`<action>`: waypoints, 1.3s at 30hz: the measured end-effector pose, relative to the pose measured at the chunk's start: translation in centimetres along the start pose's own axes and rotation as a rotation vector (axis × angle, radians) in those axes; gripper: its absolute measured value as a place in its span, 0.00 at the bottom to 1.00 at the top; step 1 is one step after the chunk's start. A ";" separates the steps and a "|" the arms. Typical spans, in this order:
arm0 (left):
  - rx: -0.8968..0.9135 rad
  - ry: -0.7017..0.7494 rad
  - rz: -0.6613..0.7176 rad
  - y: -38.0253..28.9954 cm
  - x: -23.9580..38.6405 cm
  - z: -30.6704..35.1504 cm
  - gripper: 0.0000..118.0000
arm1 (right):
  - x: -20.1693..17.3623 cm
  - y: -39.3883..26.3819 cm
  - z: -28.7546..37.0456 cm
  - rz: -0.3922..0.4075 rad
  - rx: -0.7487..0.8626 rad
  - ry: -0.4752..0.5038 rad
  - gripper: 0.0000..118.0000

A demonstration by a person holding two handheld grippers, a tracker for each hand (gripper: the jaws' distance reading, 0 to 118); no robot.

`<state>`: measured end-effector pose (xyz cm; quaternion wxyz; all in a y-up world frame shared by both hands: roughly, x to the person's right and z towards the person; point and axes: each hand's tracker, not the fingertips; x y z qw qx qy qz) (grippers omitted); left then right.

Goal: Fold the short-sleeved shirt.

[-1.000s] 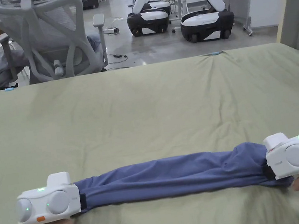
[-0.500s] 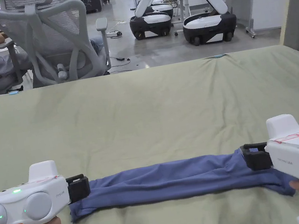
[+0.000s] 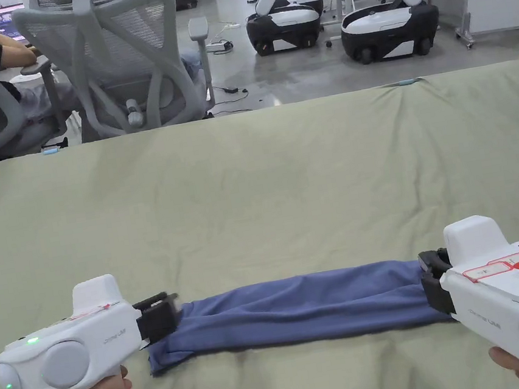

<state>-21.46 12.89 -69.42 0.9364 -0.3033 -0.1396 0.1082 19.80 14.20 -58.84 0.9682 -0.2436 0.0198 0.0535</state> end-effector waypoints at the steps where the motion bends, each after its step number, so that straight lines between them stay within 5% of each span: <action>1: -0.012 -0.040 0.055 0.0 -1.0 -0.6 0.96 | -0.1 0.0 -0.1 0.000 -0.004 0.008 0.00; 7: -0.084 -0.142 0.270 -0.4 -5.8 -4.7 0.95 | -0.5 -0.2 -0.8 0.003 -0.014 0.036 0.00; 12: -0.180 -0.202 0.288 -2.0 -7.0 -8.1 0.80 | -0.8 -0.2 -0.7 0.000 -0.027 0.047 0.00; 15: -0.161 -0.184 0.275 -2.0 -5.6 -7.6 0.81 | -0.8 -0.6 -1.1 0.007 -0.037 0.047 0.00; 16: -0.154 -0.176 0.273 -1.8 -5.2 -7.2 0.69 | -0.8 -0.7 -1.1 0.008 -0.040 0.046 0.00; 18: -0.161 -0.175 0.221 -2.0 -3.7 -6.6 0.17 | -0.8 -0.7 -1.0 0.009 -0.044 0.050 0.00; 22: -0.194 -0.172 0.063 -1.8 -3.0 -7.8 0.15 | -1.0 -1.1 -1.5 0.011 -0.054 0.056 0.00; 28: -0.132 -0.146 0.155 0.4 -5.5 -5.8 0.14 | -1.2 -0.7 -1.1 0.013 -0.046 0.048 0.00; 39: -0.088 0.171 0.158 1.6 -17.1 -1.4 0.14 | -2.7 0.4 -1.6 0.047 -0.003 0.051 0.00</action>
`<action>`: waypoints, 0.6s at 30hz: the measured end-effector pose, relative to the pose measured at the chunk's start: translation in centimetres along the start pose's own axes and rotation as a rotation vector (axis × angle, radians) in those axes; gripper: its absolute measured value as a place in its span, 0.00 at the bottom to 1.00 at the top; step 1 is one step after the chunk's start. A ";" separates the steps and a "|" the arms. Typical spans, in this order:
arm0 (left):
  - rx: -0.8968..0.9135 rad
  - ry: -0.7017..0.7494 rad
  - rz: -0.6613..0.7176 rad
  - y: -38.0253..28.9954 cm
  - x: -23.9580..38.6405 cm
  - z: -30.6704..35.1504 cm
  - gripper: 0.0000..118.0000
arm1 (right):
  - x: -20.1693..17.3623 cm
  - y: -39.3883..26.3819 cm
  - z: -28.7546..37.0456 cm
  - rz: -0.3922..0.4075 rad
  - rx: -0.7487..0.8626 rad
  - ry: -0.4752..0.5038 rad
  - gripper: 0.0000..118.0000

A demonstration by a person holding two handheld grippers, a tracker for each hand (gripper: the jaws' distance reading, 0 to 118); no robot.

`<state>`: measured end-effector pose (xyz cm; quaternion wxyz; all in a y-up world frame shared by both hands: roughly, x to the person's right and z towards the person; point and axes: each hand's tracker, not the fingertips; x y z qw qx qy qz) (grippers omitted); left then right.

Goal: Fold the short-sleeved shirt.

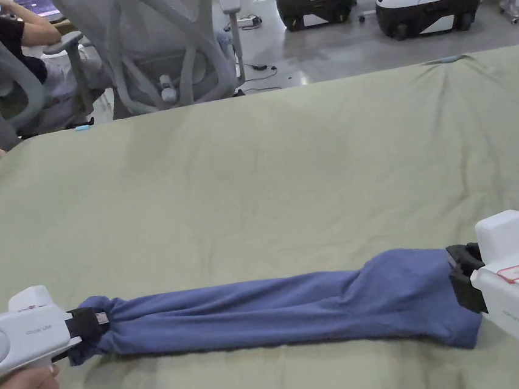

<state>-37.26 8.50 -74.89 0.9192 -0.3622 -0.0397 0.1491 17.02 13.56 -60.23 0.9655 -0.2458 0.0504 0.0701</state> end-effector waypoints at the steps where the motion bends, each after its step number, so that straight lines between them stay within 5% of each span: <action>1: -0.002 -0.007 0.008 0.1 0.0 0.3 0.14 | -0.2 0.1 -0.1 0.004 0.004 0.000 0.00; 11: 0.064 -0.250 -0.109 -1.6 12.7 5.2 0.15 | -0.8 0.3 -0.5 -0.008 0.015 0.034 0.00; 18: -0.095 -0.308 -0.150 -4.6 20.1 -0.8 0.15 | 0.1 -0.1 0.4 -0.038 0.002 0.025 0.00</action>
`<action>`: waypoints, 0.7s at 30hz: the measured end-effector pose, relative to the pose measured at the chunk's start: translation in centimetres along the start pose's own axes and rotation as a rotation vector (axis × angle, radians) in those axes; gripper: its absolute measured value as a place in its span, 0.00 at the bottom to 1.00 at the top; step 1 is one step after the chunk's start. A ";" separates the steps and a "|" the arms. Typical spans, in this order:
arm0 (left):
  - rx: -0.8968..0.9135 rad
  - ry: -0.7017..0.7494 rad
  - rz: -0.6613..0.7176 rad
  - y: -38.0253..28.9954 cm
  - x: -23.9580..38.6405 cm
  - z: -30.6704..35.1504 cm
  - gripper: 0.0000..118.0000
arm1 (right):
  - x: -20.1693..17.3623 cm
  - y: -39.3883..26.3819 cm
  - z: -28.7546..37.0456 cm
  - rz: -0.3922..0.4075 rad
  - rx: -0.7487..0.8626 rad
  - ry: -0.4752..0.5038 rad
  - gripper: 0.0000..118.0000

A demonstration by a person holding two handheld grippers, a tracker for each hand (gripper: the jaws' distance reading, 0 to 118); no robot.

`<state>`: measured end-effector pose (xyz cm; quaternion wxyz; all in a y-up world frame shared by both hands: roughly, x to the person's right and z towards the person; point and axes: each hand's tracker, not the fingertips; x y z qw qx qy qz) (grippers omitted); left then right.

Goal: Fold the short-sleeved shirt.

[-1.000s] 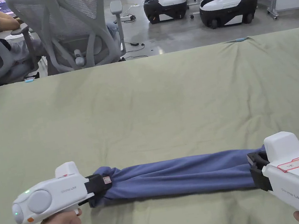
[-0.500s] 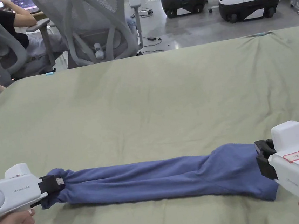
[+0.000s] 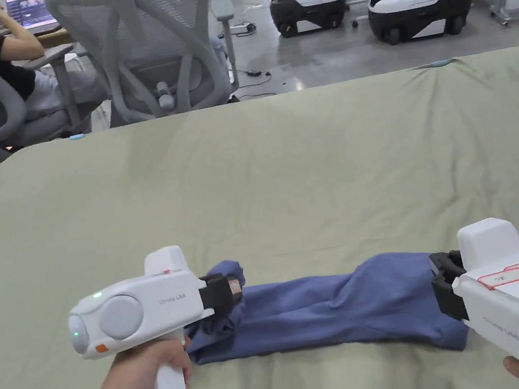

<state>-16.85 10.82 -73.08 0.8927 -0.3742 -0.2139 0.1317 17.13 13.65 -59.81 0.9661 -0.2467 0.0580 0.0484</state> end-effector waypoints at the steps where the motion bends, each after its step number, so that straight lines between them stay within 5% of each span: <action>1: -0.026 0.020 0.001 -0.4 0.1 -1.0 0.15 | 0.1 0.0 0.3 -0.002 0.002 -0.002 0.00; 6: -0.069 0.040 0.000 -1.8 -0.1 -3.5 0.18 | 1.0 -0.3 0.8 -0.007 -0.012 -0.012 0.00; 8: -0.066 0.024 -0.002 -1.5 0.1 -3.2 0.42 | 1.1 -0.5 0.8 -0.006 -0.011 -0.015 0.00; 10: -0.051 -0.060 0.034 -0.9 0.2 -2.7 0.90 | 1.1 -0.5 0.9 -0.008 -0.013 -0.008 0.00; 12: -0.030 -0.094 0.038 -0.2 0.5 -1.4 0.97 | 1.0 -0.5 0.8 -0.006 -0.013 -0.005 0.00; 19: 0.188 -0.077 0.009 2.0 -0.2 5.3 0.99 | 0.3 -0.7 0.7 -0.004 -0.024 0.032 0.00; 20: 0.181 -0.065 0.017 1.7 -0.9 5.6 0.93 | 0.2 -0.7 0.7 -0.004 -0.023 0.034 0.00; 21: 0.168 -0.060 0.020 1.6 -1.5 5.8 0.76 | 0.3 -1.0 0.4 -0.002 -0.024 0.035 0.00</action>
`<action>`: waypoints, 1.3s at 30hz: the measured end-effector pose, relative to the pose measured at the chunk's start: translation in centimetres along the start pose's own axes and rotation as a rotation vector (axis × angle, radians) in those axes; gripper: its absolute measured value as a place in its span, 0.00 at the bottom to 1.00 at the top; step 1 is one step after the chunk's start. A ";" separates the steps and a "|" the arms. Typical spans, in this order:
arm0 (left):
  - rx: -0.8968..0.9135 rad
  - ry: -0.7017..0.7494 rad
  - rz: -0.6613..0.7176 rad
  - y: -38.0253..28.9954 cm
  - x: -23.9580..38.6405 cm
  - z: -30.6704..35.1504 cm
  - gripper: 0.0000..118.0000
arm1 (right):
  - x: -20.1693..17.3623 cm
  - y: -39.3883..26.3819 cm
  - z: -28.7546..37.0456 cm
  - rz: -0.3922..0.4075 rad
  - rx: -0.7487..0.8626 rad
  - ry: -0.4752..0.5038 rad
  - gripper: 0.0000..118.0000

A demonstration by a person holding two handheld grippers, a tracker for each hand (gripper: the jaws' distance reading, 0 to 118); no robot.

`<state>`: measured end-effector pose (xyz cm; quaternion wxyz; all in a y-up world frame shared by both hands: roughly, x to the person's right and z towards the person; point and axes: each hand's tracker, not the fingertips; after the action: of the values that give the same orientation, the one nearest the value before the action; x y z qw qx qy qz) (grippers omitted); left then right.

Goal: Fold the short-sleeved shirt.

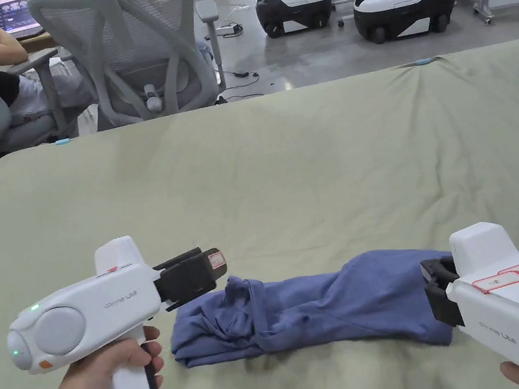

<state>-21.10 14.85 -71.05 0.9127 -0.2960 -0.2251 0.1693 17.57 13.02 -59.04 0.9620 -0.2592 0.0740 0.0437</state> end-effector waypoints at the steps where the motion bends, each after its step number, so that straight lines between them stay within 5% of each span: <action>1: -0.001 0.007 0.015 -0.2 -0.6 0.1 0.40 | 0.0 0.0 -0.1 0.002 -0.001 0.001 0.00; 2: -0.008 0.019 0.026 -0.5 -1.2 -0.1 0.05 | 0.0 -0.1 -0.1 0.003 -0.001 0.003 0.00; 4: -0.038 0.066 0.048 -1.6 -2.3 -0.3 0.02 | -0.2 0.0 -0.1 0.003 -0.003 0.007 0.00; 13: -0.169 -0.002 0.043 -4.7 -1.2 -6.2 0.02 | 0.5 0.0 0.1 0.002 -0.010 -0.007 0.00; 20: -0.260 -0.102 0.020 -7.6 5.3 -11.2 0.00 | 1.7 -0.5 0.5 -0.008 -0.018 -0.035 0.00; 24: -0.278 -0.052 -0.045 -8.3 6.7 -13.2 0.00 | 2.3 -0.7 0.7 -0.017 -0.029 -0.052 0.00; 39: -0.085 -0.086 -0.005 -3.7 1.3 -2.9 0.00 | 0.7 1.1 0.2 0.008 0.044 -0.090 0.00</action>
<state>-17.86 11.26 -70.44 0.8892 -0.3266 -0.2718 0.1697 18.18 14.10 -59.53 0.9696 -0.2356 0.0328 0.0573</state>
